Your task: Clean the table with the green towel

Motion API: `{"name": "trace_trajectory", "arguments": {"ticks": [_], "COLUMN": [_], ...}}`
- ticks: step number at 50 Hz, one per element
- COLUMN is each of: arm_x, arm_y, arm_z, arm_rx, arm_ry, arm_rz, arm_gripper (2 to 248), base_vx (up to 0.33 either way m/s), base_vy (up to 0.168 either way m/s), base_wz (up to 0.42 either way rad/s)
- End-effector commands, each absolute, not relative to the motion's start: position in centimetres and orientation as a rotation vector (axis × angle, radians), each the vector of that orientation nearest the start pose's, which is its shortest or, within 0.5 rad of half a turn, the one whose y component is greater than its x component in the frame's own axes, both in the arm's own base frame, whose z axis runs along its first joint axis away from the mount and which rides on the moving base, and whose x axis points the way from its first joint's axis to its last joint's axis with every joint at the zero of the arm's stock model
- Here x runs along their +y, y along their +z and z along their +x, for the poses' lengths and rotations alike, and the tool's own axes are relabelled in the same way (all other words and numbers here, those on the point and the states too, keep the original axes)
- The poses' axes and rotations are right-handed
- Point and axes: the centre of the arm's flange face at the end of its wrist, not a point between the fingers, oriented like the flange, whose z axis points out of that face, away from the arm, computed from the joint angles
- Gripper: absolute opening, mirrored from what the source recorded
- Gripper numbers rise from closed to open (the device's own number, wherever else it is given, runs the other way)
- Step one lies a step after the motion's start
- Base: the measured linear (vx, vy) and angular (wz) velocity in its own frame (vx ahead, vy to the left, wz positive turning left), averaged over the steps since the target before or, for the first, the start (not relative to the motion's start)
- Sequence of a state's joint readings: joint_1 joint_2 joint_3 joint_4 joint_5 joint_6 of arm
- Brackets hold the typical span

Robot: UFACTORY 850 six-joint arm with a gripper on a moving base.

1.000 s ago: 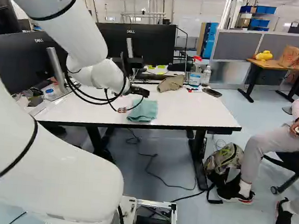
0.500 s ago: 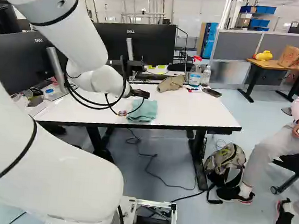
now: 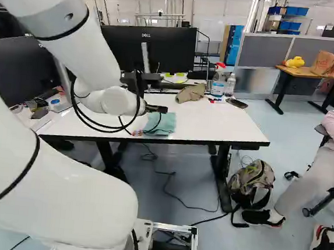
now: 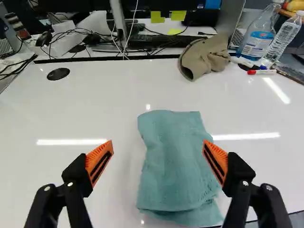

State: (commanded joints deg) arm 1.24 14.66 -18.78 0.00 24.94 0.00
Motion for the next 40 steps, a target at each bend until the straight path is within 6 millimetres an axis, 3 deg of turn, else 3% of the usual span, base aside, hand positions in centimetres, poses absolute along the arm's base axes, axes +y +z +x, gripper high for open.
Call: {"name": "trace_trajectory", "arguments": {"ticks": [40], "arm_x": [0.2], "arm_y": [38.1], "arm_z": [29.3], "arm_rx": [-0.009], "arm_ry": [-1.734], "arm_rz": [-2.615], "arm_gripper": [247], "base_vx": [0.0], "base_vy": [0.0], "base_wz": [0.0]}}
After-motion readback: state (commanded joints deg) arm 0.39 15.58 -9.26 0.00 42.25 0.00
